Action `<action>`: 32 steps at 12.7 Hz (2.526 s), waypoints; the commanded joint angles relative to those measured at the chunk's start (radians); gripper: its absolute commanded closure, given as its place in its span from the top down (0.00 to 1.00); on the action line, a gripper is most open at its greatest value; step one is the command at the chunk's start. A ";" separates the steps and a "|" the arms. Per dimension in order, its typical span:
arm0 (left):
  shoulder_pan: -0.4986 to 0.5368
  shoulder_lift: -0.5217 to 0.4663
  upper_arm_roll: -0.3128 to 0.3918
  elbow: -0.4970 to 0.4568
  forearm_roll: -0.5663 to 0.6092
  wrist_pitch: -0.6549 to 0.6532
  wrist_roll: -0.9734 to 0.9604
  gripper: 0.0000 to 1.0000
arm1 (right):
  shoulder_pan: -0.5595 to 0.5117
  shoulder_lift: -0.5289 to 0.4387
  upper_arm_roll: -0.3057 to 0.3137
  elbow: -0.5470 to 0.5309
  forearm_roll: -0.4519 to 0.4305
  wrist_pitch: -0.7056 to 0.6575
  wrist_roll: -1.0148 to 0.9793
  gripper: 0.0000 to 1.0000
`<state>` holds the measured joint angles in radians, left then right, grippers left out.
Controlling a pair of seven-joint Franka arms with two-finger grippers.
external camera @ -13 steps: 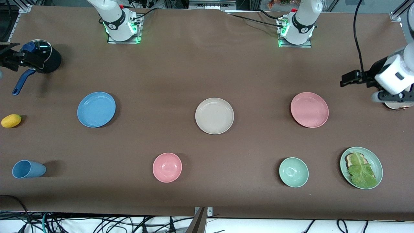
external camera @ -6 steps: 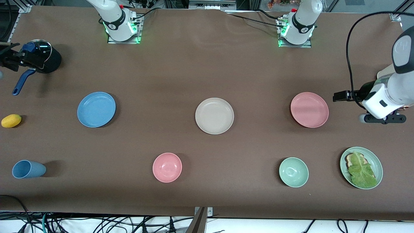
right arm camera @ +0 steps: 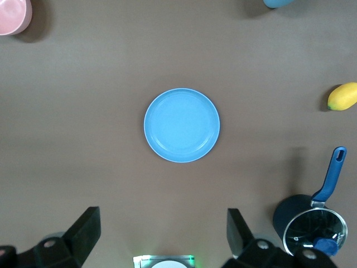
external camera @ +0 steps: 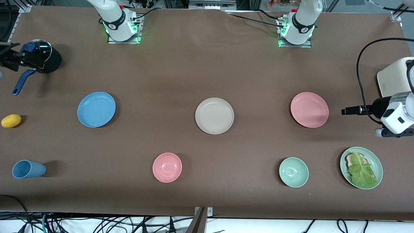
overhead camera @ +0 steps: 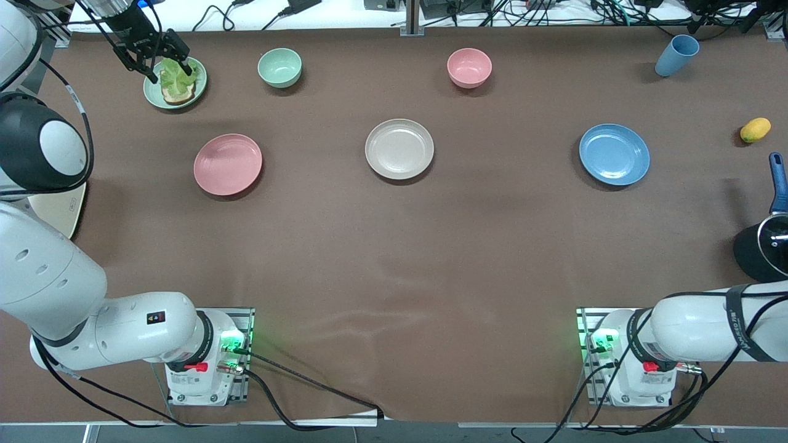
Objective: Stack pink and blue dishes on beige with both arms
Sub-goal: 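Lower the left gripper to the pink plate's rim, then close the left gripper on the pink plate's rim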
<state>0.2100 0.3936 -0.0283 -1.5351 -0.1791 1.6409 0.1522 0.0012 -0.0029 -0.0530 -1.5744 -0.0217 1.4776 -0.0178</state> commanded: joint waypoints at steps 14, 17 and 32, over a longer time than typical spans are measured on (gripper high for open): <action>0.065 -0.209 -0.007 -0.685 -0.233 0.624 0.395 1.00 | -0.003 0.003 0.001 0.016 0.011 -0.016 0.010 1.00; 0.063 -0.208 -0.004 -0.715 -0.260 0.668 0.450 1.00 | -0.003 0.003 0.001 0.016 0.011 -0.016 0.010 1.00; 0.140 -0.010 -0.007 -0.657 -0.350 0.752 0.645 0.99 | -0.003 0.003 0.001 0.016 0.011 -0.017 0.010 1.00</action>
<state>0.3539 0.3686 -0.0323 -2.2211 -0.4835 2.3865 0.7587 0.0012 -0.0028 -0.0531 -1.5744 -0.0217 1.4755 -0.0174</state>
